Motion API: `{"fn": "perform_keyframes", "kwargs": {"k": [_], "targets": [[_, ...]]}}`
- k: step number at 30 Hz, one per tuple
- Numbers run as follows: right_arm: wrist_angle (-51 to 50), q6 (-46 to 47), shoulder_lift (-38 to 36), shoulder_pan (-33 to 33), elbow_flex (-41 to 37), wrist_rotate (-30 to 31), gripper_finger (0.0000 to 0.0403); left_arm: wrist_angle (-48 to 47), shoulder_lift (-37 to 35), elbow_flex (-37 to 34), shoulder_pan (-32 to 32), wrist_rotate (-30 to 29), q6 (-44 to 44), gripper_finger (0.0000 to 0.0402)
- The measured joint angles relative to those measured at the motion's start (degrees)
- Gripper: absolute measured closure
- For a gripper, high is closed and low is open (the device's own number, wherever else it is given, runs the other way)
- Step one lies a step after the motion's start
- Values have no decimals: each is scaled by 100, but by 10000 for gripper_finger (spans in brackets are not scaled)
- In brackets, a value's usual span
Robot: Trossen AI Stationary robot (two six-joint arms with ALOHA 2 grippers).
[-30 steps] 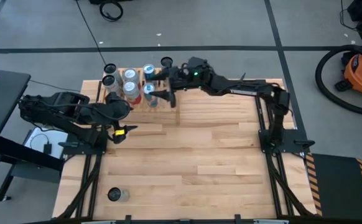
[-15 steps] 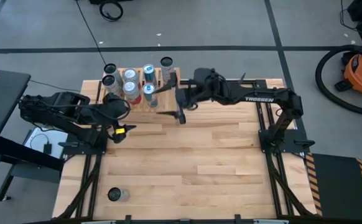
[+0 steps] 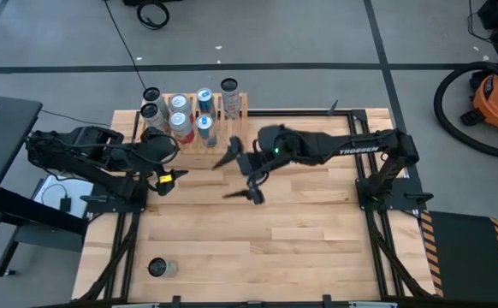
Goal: Place canned beverage on shelf
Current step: Put the white pink soda can on the shelf aligned with the other white pink soda can
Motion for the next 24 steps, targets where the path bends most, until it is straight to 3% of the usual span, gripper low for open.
{"fn": "perform_keyframes", "kwargs": {"k": [9,24], "targets": [[139,286,9,795,-338,113,12,-7,0,-2,0,-108,-57,42],[2020,777,12,1248,-1118,418,12,-7,-2,-7,0,-97,-101,42]]}}
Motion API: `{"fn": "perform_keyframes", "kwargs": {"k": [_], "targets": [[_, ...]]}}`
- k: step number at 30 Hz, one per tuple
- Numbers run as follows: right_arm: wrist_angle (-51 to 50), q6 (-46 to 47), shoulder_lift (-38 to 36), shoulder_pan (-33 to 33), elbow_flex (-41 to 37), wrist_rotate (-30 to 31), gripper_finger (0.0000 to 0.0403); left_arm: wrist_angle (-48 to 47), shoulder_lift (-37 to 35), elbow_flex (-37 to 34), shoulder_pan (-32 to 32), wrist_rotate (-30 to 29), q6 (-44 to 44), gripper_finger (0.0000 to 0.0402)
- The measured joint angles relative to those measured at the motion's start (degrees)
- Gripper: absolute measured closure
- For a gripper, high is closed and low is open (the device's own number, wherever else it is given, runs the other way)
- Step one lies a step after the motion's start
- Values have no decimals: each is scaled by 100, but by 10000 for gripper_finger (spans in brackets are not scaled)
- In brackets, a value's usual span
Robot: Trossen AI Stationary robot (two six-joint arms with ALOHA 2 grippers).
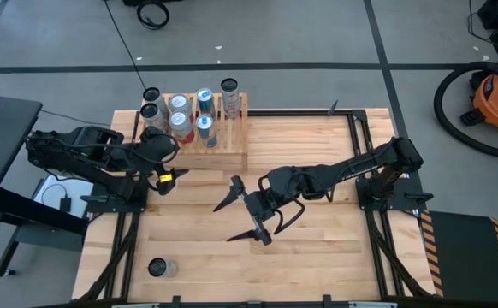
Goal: Place canned beverage on shelf
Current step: Put the white pink soda can on the shelf aligned with the other white pink soda can
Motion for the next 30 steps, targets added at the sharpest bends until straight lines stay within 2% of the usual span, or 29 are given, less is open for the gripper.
{"fn": "perform_keyframes", "kwargs": {"k": [11,20,26,30], "targets": [[-135,-57,-3,-109,0,0,12,-2,0,0,0,0,6,42],[-637,-223,-292,-647,4,173,12,-342,-324,-21,-5,-8,8,42],[-816,137,-293,-851,4,101,12,9,-963,-851,-184,32,-323,42],[-883,151,-293,-834,4,116,12,304,-1215,-1585,-361,753,-633,42]]}}
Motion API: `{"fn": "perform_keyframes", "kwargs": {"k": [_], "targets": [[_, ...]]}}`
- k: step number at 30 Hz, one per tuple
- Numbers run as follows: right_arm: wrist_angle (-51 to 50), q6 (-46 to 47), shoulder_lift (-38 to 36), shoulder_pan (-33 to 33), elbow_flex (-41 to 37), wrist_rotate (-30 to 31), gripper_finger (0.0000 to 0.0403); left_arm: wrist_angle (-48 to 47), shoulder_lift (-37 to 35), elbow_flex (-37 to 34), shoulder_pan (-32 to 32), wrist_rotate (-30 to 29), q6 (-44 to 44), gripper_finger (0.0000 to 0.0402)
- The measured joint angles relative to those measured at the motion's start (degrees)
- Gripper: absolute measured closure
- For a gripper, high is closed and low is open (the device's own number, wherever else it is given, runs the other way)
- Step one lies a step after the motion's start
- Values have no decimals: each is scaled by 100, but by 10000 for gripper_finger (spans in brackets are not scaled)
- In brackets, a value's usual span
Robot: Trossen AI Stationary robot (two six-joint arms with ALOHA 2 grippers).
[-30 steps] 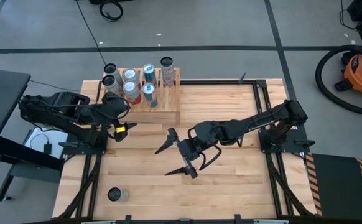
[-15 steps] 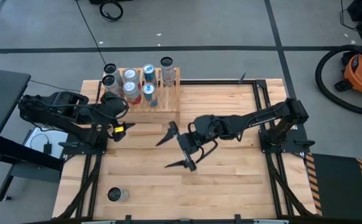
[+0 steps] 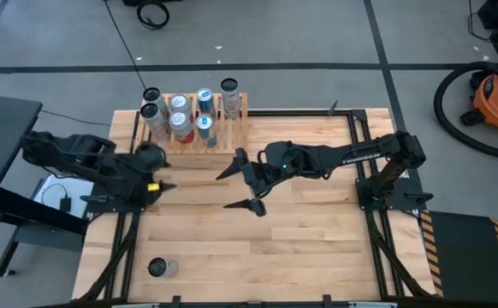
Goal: Place canned beverage on shelf
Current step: Put the white pink soda can on the shelf aligned with the other white pink soda can
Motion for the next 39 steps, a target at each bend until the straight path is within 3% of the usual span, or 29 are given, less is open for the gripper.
{"fn": "perform_keyframes", "kwargs": {"k": [3,11,32,39], "targets": [[109,-4,0,29,0,11,12,369,-50,-276,-189,336,-113,42],[181,-11,0,15,0,352,12,1228,-57,-379,-448,350,429,42],[201,-106,2,-25,0,314,12,1242,-49,-380,-441,81,478,42],[203,-107,2,-25,0,313,12,1105,-46,-379,-441,-30,16,42]]}}
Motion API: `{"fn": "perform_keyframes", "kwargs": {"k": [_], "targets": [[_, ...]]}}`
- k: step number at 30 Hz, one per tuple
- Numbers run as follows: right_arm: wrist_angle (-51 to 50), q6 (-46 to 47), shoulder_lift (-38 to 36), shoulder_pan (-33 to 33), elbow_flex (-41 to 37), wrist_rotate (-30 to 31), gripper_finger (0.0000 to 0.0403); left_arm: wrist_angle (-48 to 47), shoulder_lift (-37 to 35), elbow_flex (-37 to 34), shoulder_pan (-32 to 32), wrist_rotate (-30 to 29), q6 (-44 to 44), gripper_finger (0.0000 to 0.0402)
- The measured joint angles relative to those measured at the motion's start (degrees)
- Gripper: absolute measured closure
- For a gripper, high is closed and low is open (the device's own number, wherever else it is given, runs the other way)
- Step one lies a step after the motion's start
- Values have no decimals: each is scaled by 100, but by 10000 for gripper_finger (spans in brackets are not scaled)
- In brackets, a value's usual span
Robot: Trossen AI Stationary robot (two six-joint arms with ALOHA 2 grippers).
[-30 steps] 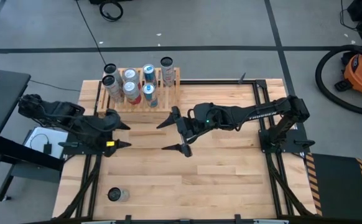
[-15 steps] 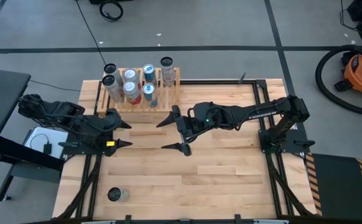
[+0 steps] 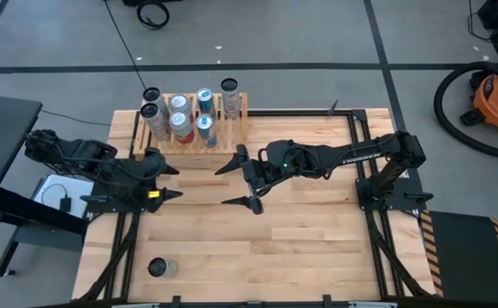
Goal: Place canned beverage on shelf
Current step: Put the white pink soda can on the shelf aligned with the other white pink soda can
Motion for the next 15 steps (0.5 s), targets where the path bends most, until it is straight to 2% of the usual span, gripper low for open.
{"fn": "perform_keyframes", "kwargs": {"k": [7,15], "targets": [[6,0,1,0,0,0,12,-733,169,0,-2,9,-353,42],[40,0,4,-2,0,0,12,-1016,303,2,-122,62,-587,42]]}}
